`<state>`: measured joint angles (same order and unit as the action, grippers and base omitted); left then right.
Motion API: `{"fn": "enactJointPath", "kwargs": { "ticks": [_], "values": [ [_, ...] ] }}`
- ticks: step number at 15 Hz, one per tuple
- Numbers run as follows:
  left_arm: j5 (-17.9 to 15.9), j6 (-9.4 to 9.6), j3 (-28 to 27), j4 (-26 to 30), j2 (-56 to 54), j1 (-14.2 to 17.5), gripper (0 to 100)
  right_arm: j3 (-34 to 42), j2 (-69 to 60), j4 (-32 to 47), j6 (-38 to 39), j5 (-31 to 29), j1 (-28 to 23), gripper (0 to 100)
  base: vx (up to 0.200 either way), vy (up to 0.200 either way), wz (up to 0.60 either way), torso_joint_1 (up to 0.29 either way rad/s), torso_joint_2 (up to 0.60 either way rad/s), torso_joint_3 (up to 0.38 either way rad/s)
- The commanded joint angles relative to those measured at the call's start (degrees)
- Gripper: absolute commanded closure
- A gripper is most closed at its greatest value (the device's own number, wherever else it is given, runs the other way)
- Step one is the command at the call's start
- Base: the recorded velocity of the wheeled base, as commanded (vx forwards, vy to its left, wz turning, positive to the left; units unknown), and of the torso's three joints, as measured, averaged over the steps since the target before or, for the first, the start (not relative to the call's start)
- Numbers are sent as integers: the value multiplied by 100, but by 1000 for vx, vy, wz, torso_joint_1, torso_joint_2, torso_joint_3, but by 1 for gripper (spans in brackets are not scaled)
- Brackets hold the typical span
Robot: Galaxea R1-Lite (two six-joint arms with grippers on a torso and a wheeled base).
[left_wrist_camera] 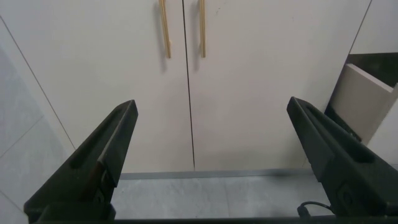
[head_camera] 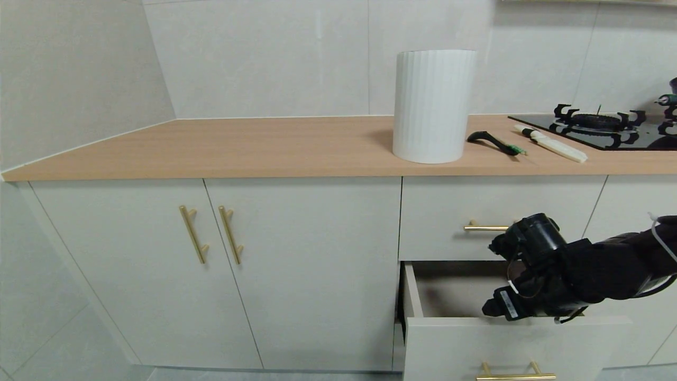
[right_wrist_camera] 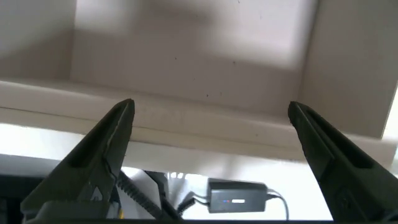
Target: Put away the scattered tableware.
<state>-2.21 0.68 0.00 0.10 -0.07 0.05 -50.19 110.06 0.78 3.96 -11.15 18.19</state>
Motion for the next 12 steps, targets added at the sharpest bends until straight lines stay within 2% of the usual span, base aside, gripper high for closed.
{"fn": "enactJointPath", "kwargs": {
  "ticks": [1,6,11,12],
  "values": [
    [1,2,0,-1,7,4,0,62,-160,194,-106,-10,71,0,0,0,0,0,0,0],
    [1,2,0,-1,7,4,0,97,-327,1232,-379,-264,361,0,0,0,0,0,0,0],
    [1,2,0,-1,7,4,0,150,-819,2708,-844,-264,721,0,0,0,0,0,0,0],
    [1,2,0,-1,7,4,0,141,-819,2814,-853,-273,739,0,0,0,0,0,0,0]
  ]
}}
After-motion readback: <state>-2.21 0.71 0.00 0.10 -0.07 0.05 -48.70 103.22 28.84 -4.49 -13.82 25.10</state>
